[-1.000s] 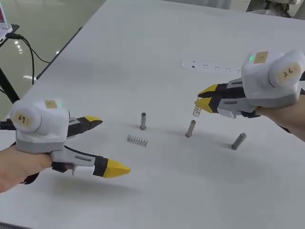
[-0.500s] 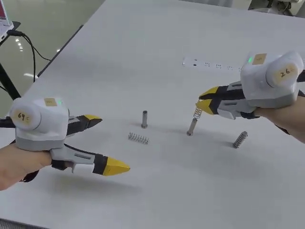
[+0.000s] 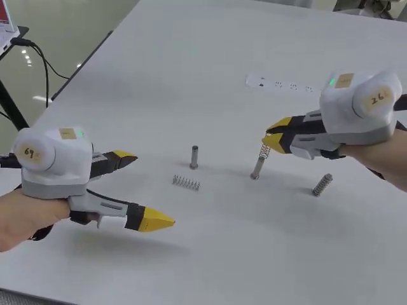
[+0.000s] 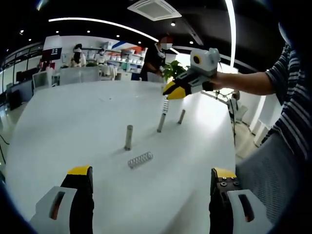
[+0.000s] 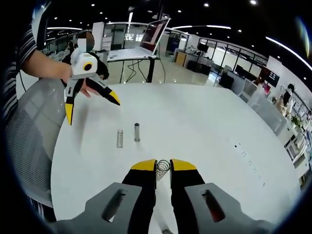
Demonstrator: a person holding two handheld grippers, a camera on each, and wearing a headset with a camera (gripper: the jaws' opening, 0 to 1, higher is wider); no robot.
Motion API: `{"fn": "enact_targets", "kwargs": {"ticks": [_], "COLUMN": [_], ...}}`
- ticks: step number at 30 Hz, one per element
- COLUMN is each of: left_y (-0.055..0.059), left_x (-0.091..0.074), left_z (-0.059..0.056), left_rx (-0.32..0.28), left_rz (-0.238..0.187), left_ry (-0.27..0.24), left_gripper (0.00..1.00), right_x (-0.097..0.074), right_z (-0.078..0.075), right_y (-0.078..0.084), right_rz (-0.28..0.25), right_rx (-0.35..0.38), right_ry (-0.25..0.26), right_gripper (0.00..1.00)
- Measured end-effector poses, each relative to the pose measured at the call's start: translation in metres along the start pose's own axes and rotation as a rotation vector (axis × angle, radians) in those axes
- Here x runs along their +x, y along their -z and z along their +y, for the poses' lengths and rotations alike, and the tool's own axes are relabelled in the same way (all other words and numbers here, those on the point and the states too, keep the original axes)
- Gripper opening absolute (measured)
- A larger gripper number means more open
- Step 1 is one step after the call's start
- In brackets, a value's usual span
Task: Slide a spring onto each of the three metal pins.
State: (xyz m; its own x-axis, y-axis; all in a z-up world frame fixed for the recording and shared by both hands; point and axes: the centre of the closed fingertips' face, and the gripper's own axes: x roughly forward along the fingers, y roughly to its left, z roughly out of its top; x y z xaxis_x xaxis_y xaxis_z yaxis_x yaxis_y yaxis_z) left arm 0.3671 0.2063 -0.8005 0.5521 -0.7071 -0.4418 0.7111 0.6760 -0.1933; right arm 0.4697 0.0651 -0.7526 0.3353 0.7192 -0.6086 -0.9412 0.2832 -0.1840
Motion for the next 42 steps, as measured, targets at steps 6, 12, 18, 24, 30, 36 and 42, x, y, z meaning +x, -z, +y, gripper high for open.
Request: {"fn": "enact_targets", "kwargs": {"ticks": [6,12,18,24,30,36,42], "left_y": [0.001,0.0,-0.002,0.001,0.0,0.0,-0.002], "left_x": [0.0,0.0,-0.001,0.0,-0.001,-0.001,-0.001], "left_z": [-0.001,0.0,0.0,0.0,0.0,-0.001,-0.003], "left_rx": [-0.002,-0.002,-0.001,-0.005,-0.008,-0.016,-0.014], "left_rz": [0.002,-0.001,-0.006,-0.003,-0.004,-0.013,-0.016], "left_ry": [0.002,0.001,-0.001,-0.001,-0.001,-0.002,0.0], "left_gripper": [0.98,0.98,0.98,0.98,0.98,0.98,0.98], "right_x": [0.002,0.004,0.006,0.008,0.013,0.016,0.021], "right_z": [0.001,0.002,0.003,0.003,0.006,0.009,0.016], "right_y": [0.0,0.003,0.006,0.01,0.018,0.029,0.039], "right_rz": [0.002,0.008,0.014,0.021,0.039,0.074,0.107], "right_rx": [-0.004,-0.004,-0.006,-0.007,-0.014,-0.028,-0.037], "right_ry": [0.0,-0.003,-0.006,-0.005,-0.009,-0.014,-0.03], "right_gripper": [0.07,0.07,0.07,0.07,0.07,0.07,0.07]}}
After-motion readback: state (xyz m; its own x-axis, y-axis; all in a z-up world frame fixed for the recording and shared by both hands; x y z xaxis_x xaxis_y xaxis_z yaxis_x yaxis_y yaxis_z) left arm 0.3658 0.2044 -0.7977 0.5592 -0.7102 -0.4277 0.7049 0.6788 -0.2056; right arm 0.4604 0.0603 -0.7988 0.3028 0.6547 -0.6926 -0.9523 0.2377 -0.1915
